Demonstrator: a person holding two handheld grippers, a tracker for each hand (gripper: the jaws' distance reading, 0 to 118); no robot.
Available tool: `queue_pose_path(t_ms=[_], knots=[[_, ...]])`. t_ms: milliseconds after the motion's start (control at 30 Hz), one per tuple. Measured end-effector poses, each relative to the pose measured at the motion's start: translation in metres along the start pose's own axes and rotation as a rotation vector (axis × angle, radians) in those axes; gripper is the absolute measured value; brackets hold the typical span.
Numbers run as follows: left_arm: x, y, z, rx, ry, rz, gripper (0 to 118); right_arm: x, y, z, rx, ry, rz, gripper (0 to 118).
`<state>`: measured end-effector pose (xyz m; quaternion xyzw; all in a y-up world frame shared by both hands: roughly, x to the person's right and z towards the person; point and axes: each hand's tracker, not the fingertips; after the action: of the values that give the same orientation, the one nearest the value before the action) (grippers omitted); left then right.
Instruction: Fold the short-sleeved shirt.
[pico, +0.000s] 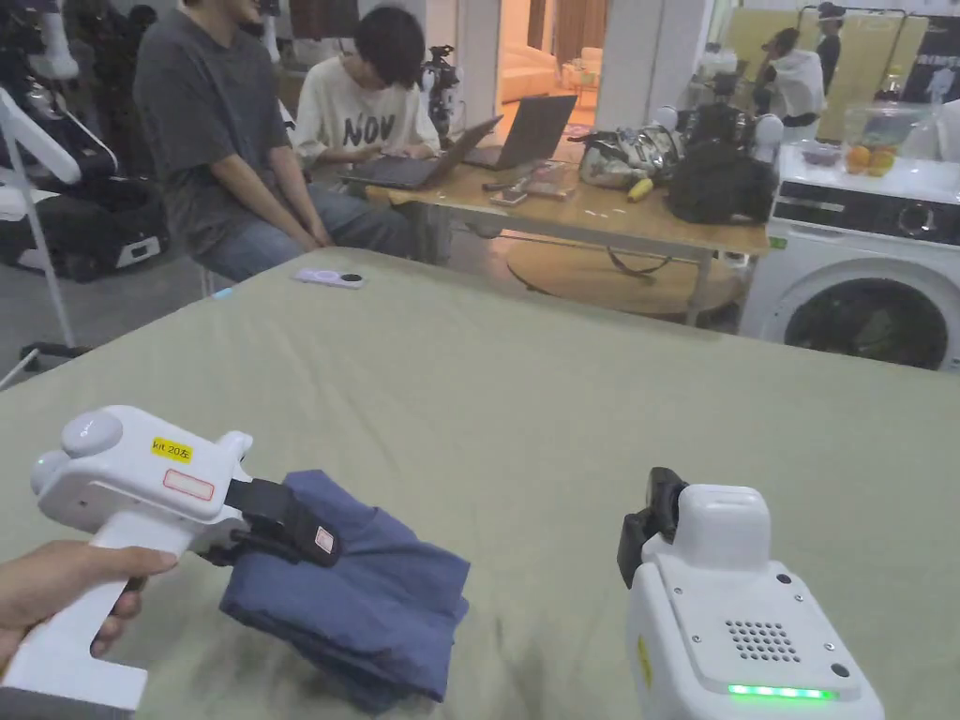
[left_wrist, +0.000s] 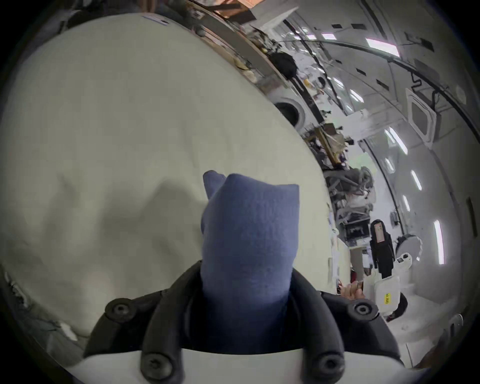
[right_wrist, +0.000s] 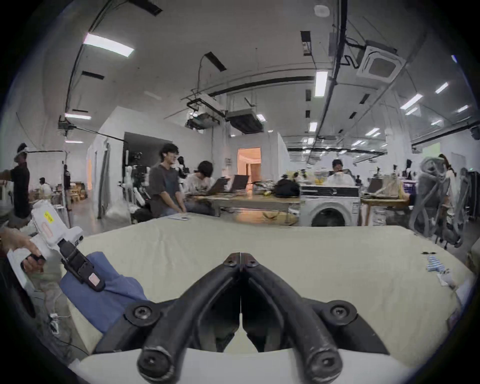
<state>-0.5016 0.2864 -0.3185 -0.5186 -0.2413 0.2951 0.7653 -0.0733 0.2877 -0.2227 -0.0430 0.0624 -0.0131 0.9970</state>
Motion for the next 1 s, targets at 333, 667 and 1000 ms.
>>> queue_pose_path(t_ms=[333,667,1000], knots=[[-0.078,0.067,0.106,0.007,0.284,0.057,23,-0.069,-0.009,-0.041,-0.071,0.144,0.014,0],[-0.116,0.075,0.071,-0.111,0.573,0.063,31,-0.075,-0.021,-0.053,-0.12,0.158,0.052,0],[-0.104,0.066,0.111,-0.004,0.657,0.053,50,-0.068,-0.018,-0.054,-0.122,0.148,0.047,0]])
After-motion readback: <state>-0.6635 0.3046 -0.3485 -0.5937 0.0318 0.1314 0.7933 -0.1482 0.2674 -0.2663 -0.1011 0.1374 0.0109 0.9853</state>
